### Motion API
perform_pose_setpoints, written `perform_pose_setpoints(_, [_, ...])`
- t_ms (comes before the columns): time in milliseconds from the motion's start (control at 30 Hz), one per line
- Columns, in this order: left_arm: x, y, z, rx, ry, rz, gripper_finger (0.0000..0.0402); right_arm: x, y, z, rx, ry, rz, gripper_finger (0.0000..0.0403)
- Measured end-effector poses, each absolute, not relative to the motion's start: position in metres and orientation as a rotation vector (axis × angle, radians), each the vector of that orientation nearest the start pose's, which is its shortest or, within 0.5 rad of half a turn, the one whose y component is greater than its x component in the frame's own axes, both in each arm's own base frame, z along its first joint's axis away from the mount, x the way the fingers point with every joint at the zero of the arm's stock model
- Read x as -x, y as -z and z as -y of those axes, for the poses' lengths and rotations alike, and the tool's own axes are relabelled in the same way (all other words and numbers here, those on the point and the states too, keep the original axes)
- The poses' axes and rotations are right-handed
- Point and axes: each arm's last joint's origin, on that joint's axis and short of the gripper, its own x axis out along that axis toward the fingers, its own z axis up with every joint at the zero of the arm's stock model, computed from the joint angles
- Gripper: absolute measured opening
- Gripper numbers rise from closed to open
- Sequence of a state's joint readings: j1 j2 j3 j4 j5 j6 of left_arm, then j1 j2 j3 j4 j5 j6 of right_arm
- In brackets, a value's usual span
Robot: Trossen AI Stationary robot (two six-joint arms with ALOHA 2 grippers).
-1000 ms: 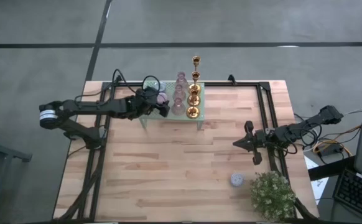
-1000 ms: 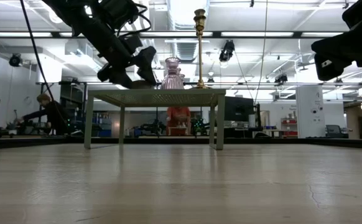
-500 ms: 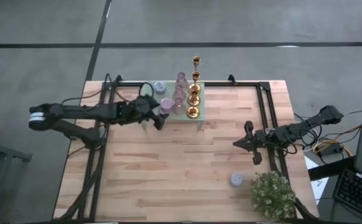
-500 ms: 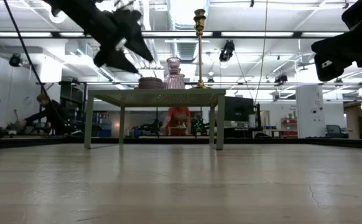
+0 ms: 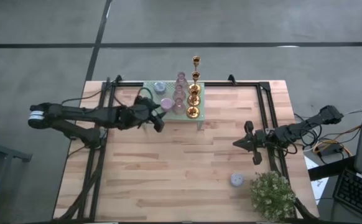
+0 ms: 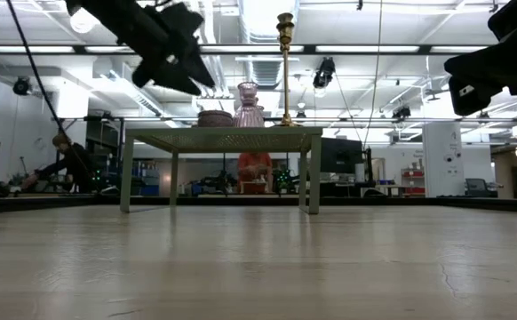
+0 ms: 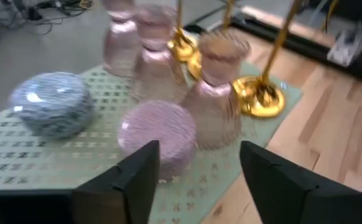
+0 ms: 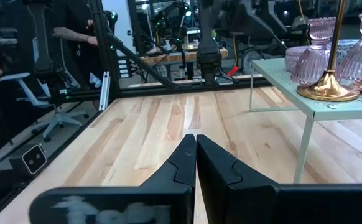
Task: Pick & Place candle stick holders
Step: Put the pink scented candle on the shelf aligned with the scented candle
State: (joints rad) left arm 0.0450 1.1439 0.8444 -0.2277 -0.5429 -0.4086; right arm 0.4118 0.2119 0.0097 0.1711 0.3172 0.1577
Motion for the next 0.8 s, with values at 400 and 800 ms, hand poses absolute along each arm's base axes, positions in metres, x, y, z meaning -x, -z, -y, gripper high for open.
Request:
perform_pose_setpoints(400, [-0.282,-0.248,-0.032,0.224,-0.674,-0.421,0.0100,-0.104,-0.166,-0.035,-0.142,-0.066,-0.034,0.0008])
perform_pose_setpoints(800, [-0.282,-0.246,-0.042,0.284,-0.804,-0.369,0.0081,-0.104,-0.165,-0.035,-0.141,-0.065,-0.045,0.0008])
